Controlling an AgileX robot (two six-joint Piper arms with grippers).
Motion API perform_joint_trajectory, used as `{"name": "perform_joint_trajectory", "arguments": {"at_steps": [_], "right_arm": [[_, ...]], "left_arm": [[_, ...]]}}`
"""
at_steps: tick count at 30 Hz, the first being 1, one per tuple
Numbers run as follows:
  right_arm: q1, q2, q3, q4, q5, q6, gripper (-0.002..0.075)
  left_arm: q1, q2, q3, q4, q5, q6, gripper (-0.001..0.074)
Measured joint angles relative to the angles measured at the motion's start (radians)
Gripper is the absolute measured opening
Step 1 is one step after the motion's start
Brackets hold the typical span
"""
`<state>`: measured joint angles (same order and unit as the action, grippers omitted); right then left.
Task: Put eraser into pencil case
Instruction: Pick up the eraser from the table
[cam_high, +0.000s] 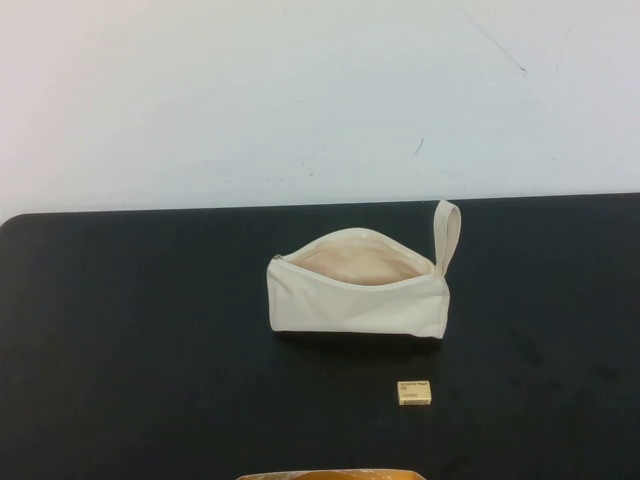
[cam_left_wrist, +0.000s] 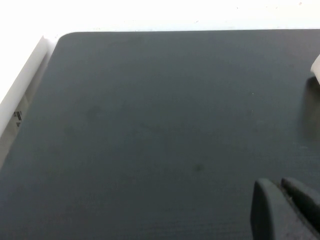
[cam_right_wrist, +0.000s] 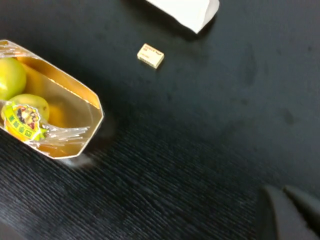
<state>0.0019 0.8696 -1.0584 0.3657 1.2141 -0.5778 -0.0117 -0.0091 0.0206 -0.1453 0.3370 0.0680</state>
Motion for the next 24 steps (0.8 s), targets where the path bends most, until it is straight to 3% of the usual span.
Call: {"name": "perform_joint_trajectory", "arguments": {"at_steps": [6, 14, 19, 24], "right_arm": [[0.109, 0.168, -0.067, -0.108, 0.000, 0.079, -0.0001], [0.433, 0.394, -0.169, -0.398, 0.000, 0.405, -0.0001], [0.617, 0.594, -0.268, -0.488, 0.000, 0.534, -0.0001], [0.693, 0.768, -0.368, -0.511, 0.000, 0.570, -0.0001]], "left_arm": [[0.000, 0.000, 0.000, 0.000, 0.000, 0.000, -0.0002], [0.000, 0.000, 0.000, 0.000, 0.000, 0.000, -0.0002], [0.000, 0.000, 0.000, 0.000, 0.000, 0.000, -0.0002], [0.000, 0.000, 0.000, 0.000, 0.000, 0.000, -0.0002]]}}
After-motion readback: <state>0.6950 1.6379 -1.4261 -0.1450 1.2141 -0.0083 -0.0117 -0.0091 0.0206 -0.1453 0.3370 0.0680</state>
